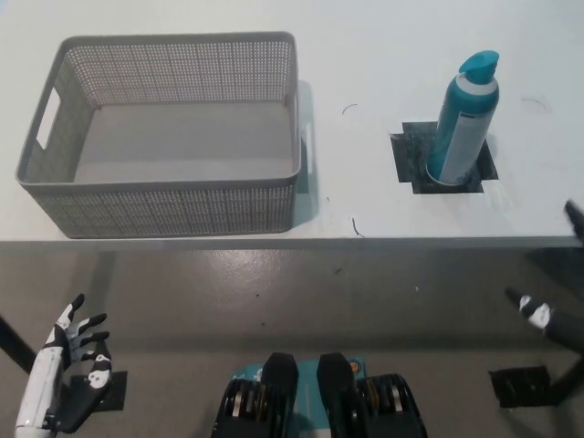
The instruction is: Use the right hand to pick up an air purifying spray and put it inside a container
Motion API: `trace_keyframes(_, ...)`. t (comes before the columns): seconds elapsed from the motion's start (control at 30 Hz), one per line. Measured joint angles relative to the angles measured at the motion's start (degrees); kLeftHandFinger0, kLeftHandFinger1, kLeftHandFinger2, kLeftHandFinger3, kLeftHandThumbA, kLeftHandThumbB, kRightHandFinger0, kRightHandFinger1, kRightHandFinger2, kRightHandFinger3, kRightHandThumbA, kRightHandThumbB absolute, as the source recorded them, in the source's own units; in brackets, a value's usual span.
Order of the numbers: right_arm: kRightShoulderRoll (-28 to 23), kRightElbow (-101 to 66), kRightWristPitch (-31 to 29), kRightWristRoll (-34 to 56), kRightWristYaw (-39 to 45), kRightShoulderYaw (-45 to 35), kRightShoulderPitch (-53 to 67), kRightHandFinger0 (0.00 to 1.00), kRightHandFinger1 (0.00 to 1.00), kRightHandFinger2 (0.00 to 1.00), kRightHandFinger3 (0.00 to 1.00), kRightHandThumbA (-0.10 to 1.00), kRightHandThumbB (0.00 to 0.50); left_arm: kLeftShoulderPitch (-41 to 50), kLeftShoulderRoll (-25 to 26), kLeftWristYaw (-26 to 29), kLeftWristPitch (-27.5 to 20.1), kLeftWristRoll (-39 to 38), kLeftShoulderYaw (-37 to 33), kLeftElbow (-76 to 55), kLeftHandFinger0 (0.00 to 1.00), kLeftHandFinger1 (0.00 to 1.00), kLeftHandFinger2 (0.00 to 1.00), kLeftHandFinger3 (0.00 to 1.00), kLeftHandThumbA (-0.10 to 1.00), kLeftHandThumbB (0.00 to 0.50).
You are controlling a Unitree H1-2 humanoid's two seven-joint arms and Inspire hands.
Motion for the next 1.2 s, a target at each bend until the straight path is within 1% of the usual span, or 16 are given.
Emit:
trace_keyframes(0.13, -0.2, -0.1, 1.6, 0.1, 0.0, -1.2, -3.8, 1.0, 1.0, 1.0, 1.0, 0.74, 0.5, 0.2, 0.0, 0.0, -0.6, 0.2, 0.0, 0.1, 0.63, 0.74, 0.82, 1.0, 0.35, 0.249)
trace_keyframes(0.33, -0.2, -0.1, 5.5, 0.0, 0.2, -1.3, -8.7, 1.0, 1.0, 1.0, 1.0, 0.7, 0.5, 0.2, -0.2, 0.0, -1.0, 0.3, 0.0, 0.3, 0.64, 0.76, 0.84, 1.0, 0.3, 0.235)
trace_keyframes(0.4, -0.2, 0.1, 6.9, 0.1, 0.4, -1.1, -9.9, 1.0, 1.0, 1.0, 1.0, 0.67, 0.5, 0.3, -0.2, 0.0, -1.1, 0.3, 0.1, 0.3, 0.64, 0.76, 0.83, 1.0, 0.32, 0.239)
trace_keyframes(0.43, -0.2, 0.4, 7.4, 0.1, 0.6, -0.9, -10.5, 1.0, 1.0, 1.0, 1.0, 0.67, 0.5, 0.4, -0.2, 0.0, -1.1, 0.3, 0.1, 0.3, 0.63, 0.75, 0.82, 1.0, 0.34, 0.243)
trace_keyframes(0.47, -0.3, 1.0, 8.1, 0.1, 0.8, -0.8, -11.1, 1.0, 1.0, 1.0, 1.0, 0.65, 0.493, 0.5, -0.2, 0.0, -1.1, 0.3, 0.1, 0.3, 0.63, 0.75, 0.82, 1.0, 0.34, 0.237)
trace_keyframes(0.5, -0.3, 1.8, 8.7, 0.1, 1.0, -0.5, -11.9, 1.0, 1.0, 1.0, 1.0, 0.65, 0.499, 0.6, -0.2, 0.0, -1.1, 0.4, 0.1, 0.3, 0.63, 0.75, 0.83, 1.0, 0.33, 0.23)
trace_keyframes(0.6, -0.8, 7.1, 10.1, -0.1, 1.8, 0.9, -15.4, 1.0, 1.0, 1.0, 1.0, 0.67, 0.5, 1.0, -0.3, 0.0, -1.2, 0.5, 0.1, 0.3, 0.63, 0.75, 0.83, 1.0, 0.31, 0.23)
trace_keyframes(0.67, -1.2, 11.9, 10.3, -0.3, 2.2, 1.9, -18.3, 1.0, 1.0, 1.0, 1.0, 0.71, 0.5, 1.3, -0.4, 0.0, -1.2, 0.5, 0.1, 0.3, 0.63, 0.75, 0.83, 1.0, 0.32, 0.232)
trace_keyframes(0.73, -1.8, 18.1, 10.4, -0.5, 2.6, 3.1, -21.9, 1.0, 1.0, 1.0, 1.0, 0.78, 0.5, 1.4, -0.5, 0.0, -1.2, 0.5, 0.1, 0.3, 0.62, 0.75, 0.83, 1.0, 0.3, 0.226)
trace_keyframes(0.8, -2.1, 24.4, 10.3, -0.6, 3.0, 4.1, -25.4, 1.0, 1.0, 1.0, 1.0, 0.8, 0.5, 1.4, -0.7, 0.0, -1.2, 0.5, 0.1, 0.3, 0.61, 0.74, 0.82, 1.0, 0.3, 0.228)
trace_keyframes(0.83, -2.1, 26.9, 10.2, -0.7, 3.0, 4.5, -26.7, 1.0, 1.0, 1.0, 1.0, 0.8, 0.5, 1.5, -0.7, 0.0, -1.2, 0.5, 0.1, 0.3, 0.61, 0.74, 0.82, 1.0, 0.3, 0.228)
trace_keyframes(0.87, -2.1, 30.0, 10.1, -0.8, 3.1, 5.2, -28.5, 1.0, 1.0, 1.0, 1.0, 0.81, 0.5, 1.5, -0.8, 0.0, -1.2, 0.5, 0.1, 0.3, 0.61, 0.74, 0.82, 1.0, 0.33, 0.233)
trace_keyframes(0.9, -2.1, 31.8, 10.0, -0.8, 3.1, 5.6, -29.4, 1.0, 1.0, 1.0, 1.0, 0.84, 0.5, 1.5, -0.9, 0.0, -1.2, 0.5, 0.1, 0.3, 0.61, 0.74, 0.81, 1.0, 0.33, 0.232)
trace_keyframes(1.0, -1.9, 36.5, 10.0, -1.1, 3.2, 7.0, -32.4, 1.0, 1.0, 1.0, 1.0, 0.8, 0.5, 1.5, -1.1, 0.0, -1.5, 0.6, 0.1, 0.5, 0.62, 0.75, 0.81, 1.0, 0.32, 0.235)
trace_keyframes(1.1, -1.4, 40.4, 10.0, -1.1, 3.2, 7.5, -34.6, 1.0, 1.0, 1.0, 1.0, 0.83, 0.5, 1.5, -1.2, 0.0, -1.7, 0.6, 0.1, 0.7, 0.62, 0.75, 0.82, 1.0, 0.32, 0.244)
trace_keyframes(1.2, -0.6, 44.3, 9.7, -1.1, 3.0, 7.9, -36.0, 1.0, 1.0, 1.0, 1.0, 0.84, 0.5, 1.5, -1.2, 0.0, -1.8, 0.6, 0.1, 0.7, 0.62, 0.75, 0.82, 1.0, 0.34, 0.236)
